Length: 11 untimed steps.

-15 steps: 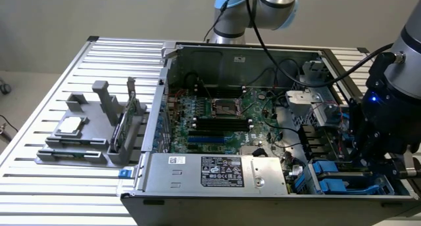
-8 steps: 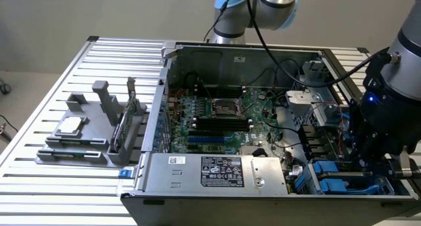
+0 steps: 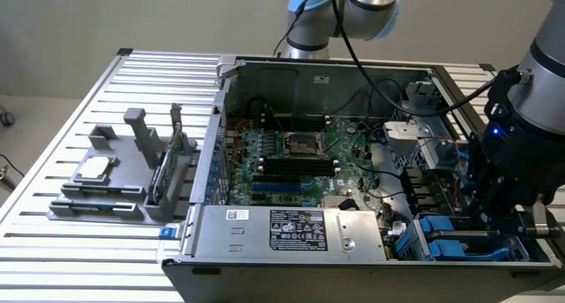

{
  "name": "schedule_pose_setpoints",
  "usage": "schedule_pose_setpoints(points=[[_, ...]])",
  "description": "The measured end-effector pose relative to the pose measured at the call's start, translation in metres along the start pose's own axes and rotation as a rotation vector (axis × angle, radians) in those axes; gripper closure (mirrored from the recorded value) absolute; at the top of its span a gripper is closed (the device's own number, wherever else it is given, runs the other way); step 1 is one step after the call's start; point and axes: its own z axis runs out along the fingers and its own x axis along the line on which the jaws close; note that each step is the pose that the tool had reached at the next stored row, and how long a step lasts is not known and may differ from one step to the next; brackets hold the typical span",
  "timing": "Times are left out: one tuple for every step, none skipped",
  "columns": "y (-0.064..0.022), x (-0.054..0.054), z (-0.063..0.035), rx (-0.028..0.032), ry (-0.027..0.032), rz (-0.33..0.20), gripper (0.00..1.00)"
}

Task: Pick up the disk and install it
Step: 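Insert the first disk wire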

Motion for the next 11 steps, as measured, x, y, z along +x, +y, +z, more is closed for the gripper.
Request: schedule_pose_setpoints(points=[[0.0001,0.0002,0.0002,0.0,-0.0002,0.001,0.84],[0.0003,0.0003,0.0004,-0.0001,-0.0006,0.003,0.84],[0.0004,0.0005,0.0006,-0.0001,-0.0011,0.004,0.84],[0.0004,0.0006,0.0008,-0.0002,-0.0012,0.006,0.84],[0.0005,0.0007,0.0011,-0.0002,-0.0015,0.007,0.84],[0.0005,0.0007,0.0012,-0.0003,-0.0019,0.009,0.84],[0.0005,0.0008,0.0014,-0.0003,-0.0022,0.01,0.84],[0.0006,0.0008,0.0015,-0.0004,-0.0025,0.012,0.84],[0.0006,0.0009,0.0017,-0.0004,-0.0028,0.013,0.84],[0.0006,0.001,0.0019,-0.0004,-0.003,0.014,0.84],[0.0007,0.001,0.002,-0.0005,-0.0033,0.016,0.84]])
